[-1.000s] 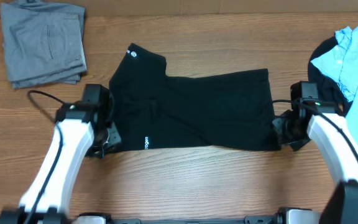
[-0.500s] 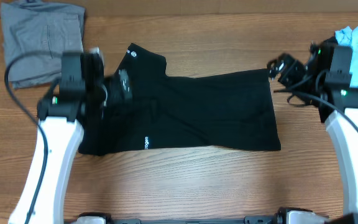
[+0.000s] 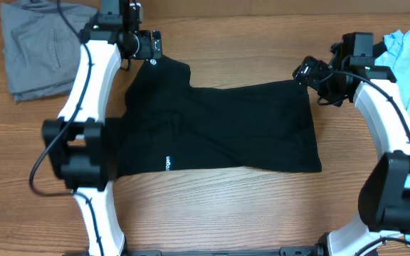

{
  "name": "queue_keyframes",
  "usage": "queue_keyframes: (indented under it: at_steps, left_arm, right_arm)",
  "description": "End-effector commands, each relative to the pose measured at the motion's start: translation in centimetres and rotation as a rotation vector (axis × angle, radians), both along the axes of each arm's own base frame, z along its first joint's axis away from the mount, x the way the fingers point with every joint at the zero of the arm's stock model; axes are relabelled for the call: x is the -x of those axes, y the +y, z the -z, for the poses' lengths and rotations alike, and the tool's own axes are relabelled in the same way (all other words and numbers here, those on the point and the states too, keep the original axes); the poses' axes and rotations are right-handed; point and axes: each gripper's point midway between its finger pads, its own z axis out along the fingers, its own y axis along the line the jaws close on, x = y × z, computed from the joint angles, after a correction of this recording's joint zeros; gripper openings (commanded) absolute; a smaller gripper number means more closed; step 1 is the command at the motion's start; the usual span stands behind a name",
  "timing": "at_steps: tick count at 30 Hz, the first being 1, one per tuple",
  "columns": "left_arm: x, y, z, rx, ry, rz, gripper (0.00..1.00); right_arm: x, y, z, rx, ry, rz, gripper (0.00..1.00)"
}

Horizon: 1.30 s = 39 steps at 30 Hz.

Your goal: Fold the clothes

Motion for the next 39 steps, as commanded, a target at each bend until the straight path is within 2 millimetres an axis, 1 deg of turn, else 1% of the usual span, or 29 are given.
queue_keyframes:
  at_steps: [1,4,7,12,14,17,24,27,31,33,34,35,36,37,39]
  left_arm:
    - [-1.8,-0.1,3.0,-0.079,0.001,0.079,1.00]
    - [-2.4,-0.1,5.8,-0.086,0.024,0.091,1.00]
    - [-2.8,-0.2,8.2,-0.089,0.043,0.098,1.00]
    - [-3.1,-0.5,11.0,-0.074,0.061,0.107,1.00]
    - [-3.3,-0.4,11.8,-0.077,0.064,0.106,1.00]
    - [-3.6,-0.4,12.0,-0.076,0.054,0.103,1.00]
    - [-4.6,-0.4,11.7,-0.086,0.006,0.112,0.99]
    - [-4.6,-0.4,12.3,-0.090,0.012,0.120,0.92]
    - [-4.2,-0.5,13.7,-0.087,0.040,0.131,0.89]
    - [-4.0,-0.5,14.3,-0.087,0.056,0.131,0.85]
    - [-3.8,-0.5,14.5,-0.087,0.062,0.132,0.79]
    - [-3.8,-0.5,14.6,-0.087,0.066,0.132,0.75]
    - [-3.7,-0.5,14.6,-0.088,0.068,0.132,0.68]
    - [-3.7,-0.5,14.6,-0.087,0.069,0.132,0.57]
    - [-3.7,-0.4,14.6,-0.088,0.070,0.131,0.38]
  right_arm:
    - [-0.9,-0.7,0.2,0.037,-0.008,-0.003,1.00]
    - [-0.8,-0.9,0.9,0.049,0.008,0.000,1.00]
    - [-0.7,-1.1,1.0,0.057,0.016,0.004,1.00]
    - [-0.6,-1.1,1.1,0.070,0.016,-0.020,1.00]
    - [-0.5,-1.2,1.1,0.078,0.018,-0.018,1.00]
    - [-0.4,-1.3,1.2,0.083,0.024,-0.016,1.00]
    - [-0.4,-1.3,1.3,0.083,0.027,-0.016,1.00]
    - [-0.3,-1.3,1.4,0.083,0.028,-0.016,1.00]
    - [-0.4,-1.3,1.7,0.083,0.022,-0.015,1.00]
    - [-0.6,-1.3,1.6,0.084,0.014,-0.015,1.00]
    - [-0.7,-1.3,1.5,0.084,0.005,-0.014,1.00]
    - [-0.9,-1.3,1.4,0.085,-0.003,-0.014,1.00]
    - [-1.1,-1.3,1.3,0.086,-0.012,-0.014,1.00]
    - [-1.3,-1.3,1.3,0.087,-0.021,-0.014,1.00]
    - [-1.9,-1.4,1.2,0.089,-0.043,-0.015,0.98]
